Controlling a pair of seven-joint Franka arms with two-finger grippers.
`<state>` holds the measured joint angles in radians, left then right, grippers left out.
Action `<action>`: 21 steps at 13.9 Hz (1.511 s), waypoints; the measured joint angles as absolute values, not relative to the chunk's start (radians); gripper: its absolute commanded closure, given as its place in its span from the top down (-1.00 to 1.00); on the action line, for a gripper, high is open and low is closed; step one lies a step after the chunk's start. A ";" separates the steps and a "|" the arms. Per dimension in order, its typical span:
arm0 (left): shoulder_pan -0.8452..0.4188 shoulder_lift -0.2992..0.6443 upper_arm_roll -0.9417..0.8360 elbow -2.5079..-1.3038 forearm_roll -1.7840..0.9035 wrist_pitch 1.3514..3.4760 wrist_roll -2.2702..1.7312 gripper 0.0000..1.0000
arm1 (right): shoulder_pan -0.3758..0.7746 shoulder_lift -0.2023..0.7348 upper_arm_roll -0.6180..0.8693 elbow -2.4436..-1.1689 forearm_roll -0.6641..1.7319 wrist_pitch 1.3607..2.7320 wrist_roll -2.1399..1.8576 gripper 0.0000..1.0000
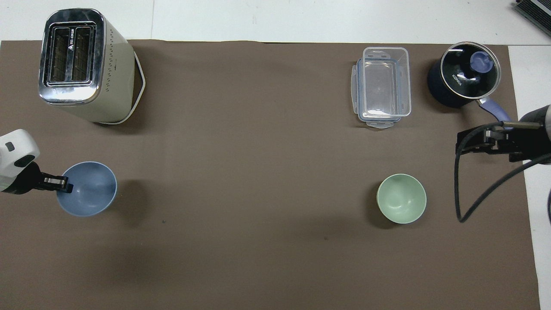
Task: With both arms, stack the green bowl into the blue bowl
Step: 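Close the left gripper on the blue bowl rim, then slide the blue bowl with the left gripper toward the table center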
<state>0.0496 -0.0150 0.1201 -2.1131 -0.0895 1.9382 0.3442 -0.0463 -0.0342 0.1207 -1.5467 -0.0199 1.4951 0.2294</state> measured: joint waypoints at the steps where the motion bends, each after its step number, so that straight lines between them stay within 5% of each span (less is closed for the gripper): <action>1: 0.049 -0.015 0.116 -2.104 -0.100 1.922 0.337 -1.00 | -0.046 -0.034 0.121 -1.547 -0.020 1.495 0.229 1.00; 9: -0.103 -0.015 0.088 -2.099 -0.141 1.908 0.196 -1.00 | -0.046 -0.034 0.121 -1.547 -0.020 1.495 0.229 1.00; 21: -0.590 -0.016 0.081 -2.179 -0.216 2.127 -0.312 -1.00 | -0.047 -0.034 0.121 -1.547 -0.020 1.495 0.229 1.00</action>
<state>-0.5899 -0.0160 0.0807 -2.1788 -0.2160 2.1271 -0.3118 -0.0468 -0.0342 0.1206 -1.5467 -0.0199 1.4954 0.2294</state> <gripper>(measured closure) 0.943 0.000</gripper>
